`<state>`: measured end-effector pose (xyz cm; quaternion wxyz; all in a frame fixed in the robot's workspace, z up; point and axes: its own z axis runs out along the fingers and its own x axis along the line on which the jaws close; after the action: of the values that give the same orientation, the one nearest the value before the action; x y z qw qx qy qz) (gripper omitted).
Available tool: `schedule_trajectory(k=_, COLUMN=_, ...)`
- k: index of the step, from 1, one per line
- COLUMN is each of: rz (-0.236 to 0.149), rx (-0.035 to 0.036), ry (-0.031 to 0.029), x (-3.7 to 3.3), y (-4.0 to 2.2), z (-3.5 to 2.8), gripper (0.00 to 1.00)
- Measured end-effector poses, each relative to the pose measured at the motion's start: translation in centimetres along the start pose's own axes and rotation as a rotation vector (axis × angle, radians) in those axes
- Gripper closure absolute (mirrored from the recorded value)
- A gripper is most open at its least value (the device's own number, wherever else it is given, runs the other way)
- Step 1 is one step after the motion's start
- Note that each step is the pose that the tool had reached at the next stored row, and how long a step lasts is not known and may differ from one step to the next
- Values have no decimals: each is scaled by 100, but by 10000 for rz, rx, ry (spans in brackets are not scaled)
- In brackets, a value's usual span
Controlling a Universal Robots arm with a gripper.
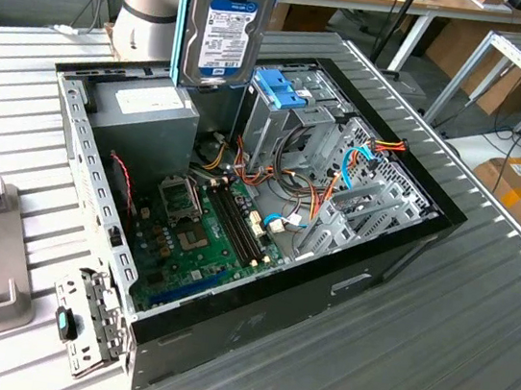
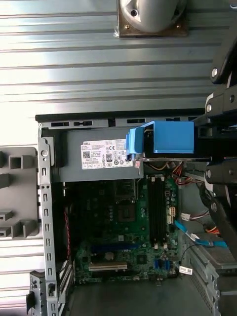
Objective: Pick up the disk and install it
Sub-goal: 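Pick up the disk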
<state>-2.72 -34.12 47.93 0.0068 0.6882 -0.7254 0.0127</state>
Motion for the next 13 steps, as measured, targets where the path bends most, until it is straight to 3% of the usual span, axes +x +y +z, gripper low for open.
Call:
schedule_trajectory(k=9, rz=1, rx=0, ry=0, x=-14, y=-252, z=2, gripper=65)
schedule_trajectory(k=10, rz=-1, rx=0, ry=1, x=-18, y=-323, z=2, gripper=65)
schedule_trajectory(k=13, rz=0, rx=0, ry=0, x=-22, y=-403, z=3, gripper=65)
